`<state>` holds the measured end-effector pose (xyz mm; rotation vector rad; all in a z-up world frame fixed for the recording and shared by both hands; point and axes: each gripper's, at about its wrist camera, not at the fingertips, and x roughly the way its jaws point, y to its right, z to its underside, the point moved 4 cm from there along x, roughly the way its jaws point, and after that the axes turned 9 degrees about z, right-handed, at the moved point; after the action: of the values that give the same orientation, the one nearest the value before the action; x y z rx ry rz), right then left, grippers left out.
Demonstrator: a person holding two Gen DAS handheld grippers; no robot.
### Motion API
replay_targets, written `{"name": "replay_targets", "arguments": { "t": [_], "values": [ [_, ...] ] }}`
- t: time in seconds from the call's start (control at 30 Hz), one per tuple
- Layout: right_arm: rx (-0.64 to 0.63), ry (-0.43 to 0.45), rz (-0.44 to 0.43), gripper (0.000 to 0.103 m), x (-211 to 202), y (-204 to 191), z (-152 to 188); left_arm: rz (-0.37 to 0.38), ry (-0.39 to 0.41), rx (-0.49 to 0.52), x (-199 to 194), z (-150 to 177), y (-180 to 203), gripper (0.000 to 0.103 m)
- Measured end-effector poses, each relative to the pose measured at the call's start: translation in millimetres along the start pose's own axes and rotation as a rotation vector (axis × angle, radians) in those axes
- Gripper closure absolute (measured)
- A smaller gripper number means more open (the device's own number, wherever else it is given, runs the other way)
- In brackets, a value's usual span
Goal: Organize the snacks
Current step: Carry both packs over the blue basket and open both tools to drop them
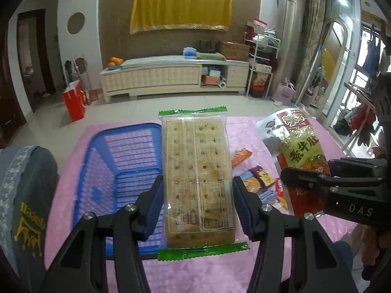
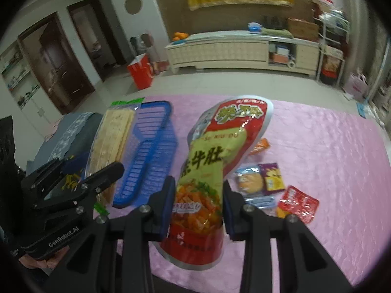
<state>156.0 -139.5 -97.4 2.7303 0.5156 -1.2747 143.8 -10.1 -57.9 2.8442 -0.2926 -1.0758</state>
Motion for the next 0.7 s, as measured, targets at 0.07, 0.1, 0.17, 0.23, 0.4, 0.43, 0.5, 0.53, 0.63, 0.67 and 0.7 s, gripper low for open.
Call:
{"name": "replay_targets", "arguments": {
  "t": [0.07, 0.1, 0.17, 0.23, 0.4, 0.43, 0.5, 0.53, 0.63, 0.67, 0.7],
  "values": [
    [-0.021, 0.005, -0.017, 0.063, 0, -14, -2, -0.016, 0.007, -0.004, -10, 2, -15, 0.051],
    [-0.031, 0.008, -0.023, 0.063, 1, -20, -3, -0.025, 0.009, -0.007, -14, 3, -21, 0.051],
    [-0.051, 0.013, -0.036, 0.063, 2, -34, -6, -0.042, 0.01, -0.018, -21, 4, -35, 0.051],
    [-0.074, 0.01, -0.047, 0.063, 5, -50, -9, -0.07, 0.011, -0.03, -26, 6, -51, 0.051],
    [-0.105, -0.003, -0.069, 0.063, 19, -79, -18, -0.101, 0.0, -0.068, -31, 14, -88, 0.051],
    [-0.108, -0.008, -0.072, 0.063, 24, -84, -19, -0.105, -0.005, -0.074, -31, 17, -93, 0.051],
    [-0.117, -0.017, -0.077, 0.063, 31, -95, -20, -0.104, -0.015, -0.089, -28, 21, -103, 0.051],
    [-0.123, -0.021, -0.079, 0.063, 34, -98, -20, -0.099, -0.021, -0.101, -27, 23, -109, 0.051],
    [-0.143, -0.05, -0.083, 0.063, 50, -111, -19, -0.089, -0.041, -0.128, -19, 28, -124, 0.051],
    [-0.151, -0.068, -0.09, 0.063, 54, -114, -19, -0.084, -0.048, -0.133, -16, 29, -127, 0.051],
    [-0.154, -0.077, -0.094, 0.063, 58, -118, -19, -0.079, -0.057, -0.135, -13, 30, -130, 0.051]
  ]
}}
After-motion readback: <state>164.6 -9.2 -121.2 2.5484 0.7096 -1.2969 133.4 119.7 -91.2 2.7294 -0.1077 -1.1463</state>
